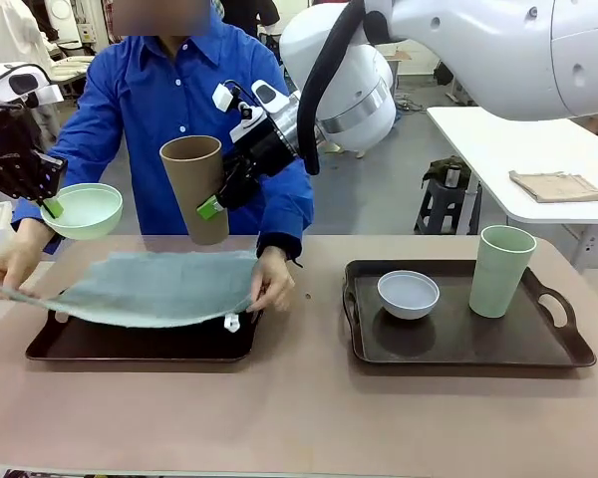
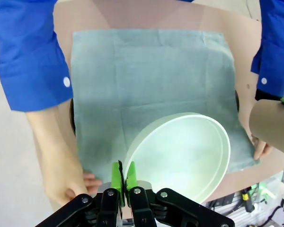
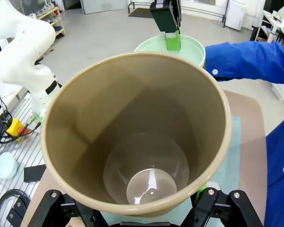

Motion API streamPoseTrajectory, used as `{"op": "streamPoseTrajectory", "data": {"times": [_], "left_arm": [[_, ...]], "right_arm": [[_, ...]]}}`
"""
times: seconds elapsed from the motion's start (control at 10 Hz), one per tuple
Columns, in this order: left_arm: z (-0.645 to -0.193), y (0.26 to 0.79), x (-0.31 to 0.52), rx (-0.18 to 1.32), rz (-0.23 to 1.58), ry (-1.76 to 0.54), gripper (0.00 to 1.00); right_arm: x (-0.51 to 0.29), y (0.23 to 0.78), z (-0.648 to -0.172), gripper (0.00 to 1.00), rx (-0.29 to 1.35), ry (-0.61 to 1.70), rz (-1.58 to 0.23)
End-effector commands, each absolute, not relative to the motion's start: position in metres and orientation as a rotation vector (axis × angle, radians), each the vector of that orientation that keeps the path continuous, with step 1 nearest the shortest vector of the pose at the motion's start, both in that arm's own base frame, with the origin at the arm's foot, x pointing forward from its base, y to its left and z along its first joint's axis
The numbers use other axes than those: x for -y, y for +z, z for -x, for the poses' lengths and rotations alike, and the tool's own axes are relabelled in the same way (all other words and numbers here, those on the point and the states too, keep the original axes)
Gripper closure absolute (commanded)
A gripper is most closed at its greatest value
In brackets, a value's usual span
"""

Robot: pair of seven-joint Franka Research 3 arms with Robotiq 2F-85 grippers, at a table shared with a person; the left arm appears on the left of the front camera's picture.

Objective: Set up a tray with a mat and arrange the tableware.
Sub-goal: Place the Picnic Bowl and Reusable plastic cup back onto the Handle tray in front of the human's position.

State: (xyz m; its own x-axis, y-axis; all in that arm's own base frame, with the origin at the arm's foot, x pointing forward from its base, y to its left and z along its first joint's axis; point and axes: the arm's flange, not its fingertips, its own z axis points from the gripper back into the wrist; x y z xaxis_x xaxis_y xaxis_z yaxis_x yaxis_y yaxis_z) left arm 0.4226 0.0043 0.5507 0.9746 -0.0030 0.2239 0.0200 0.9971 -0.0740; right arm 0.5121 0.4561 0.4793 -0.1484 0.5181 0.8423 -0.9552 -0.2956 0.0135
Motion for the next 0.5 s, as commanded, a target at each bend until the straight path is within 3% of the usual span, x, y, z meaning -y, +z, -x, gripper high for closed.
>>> {"op": "streamPoseTrajectory", "data": {"times": [0.0, 0.4], "left_arm": [[-0.4228, 0.5507, -0.0056, 0.228, 0.077, -0.016, 1.0], [-0.4228, 0.5507, -0.0056, 0.228, 0.077, -0.016, 1.0]], "right_arm": [[-0.4568, 0.4796, -0.5125, 0.75, 0.667, 1.695, -0.924], [-0.4568, 0.4796, -0.5125, 0.75, 0.667, 1.695, -0.924]]}}
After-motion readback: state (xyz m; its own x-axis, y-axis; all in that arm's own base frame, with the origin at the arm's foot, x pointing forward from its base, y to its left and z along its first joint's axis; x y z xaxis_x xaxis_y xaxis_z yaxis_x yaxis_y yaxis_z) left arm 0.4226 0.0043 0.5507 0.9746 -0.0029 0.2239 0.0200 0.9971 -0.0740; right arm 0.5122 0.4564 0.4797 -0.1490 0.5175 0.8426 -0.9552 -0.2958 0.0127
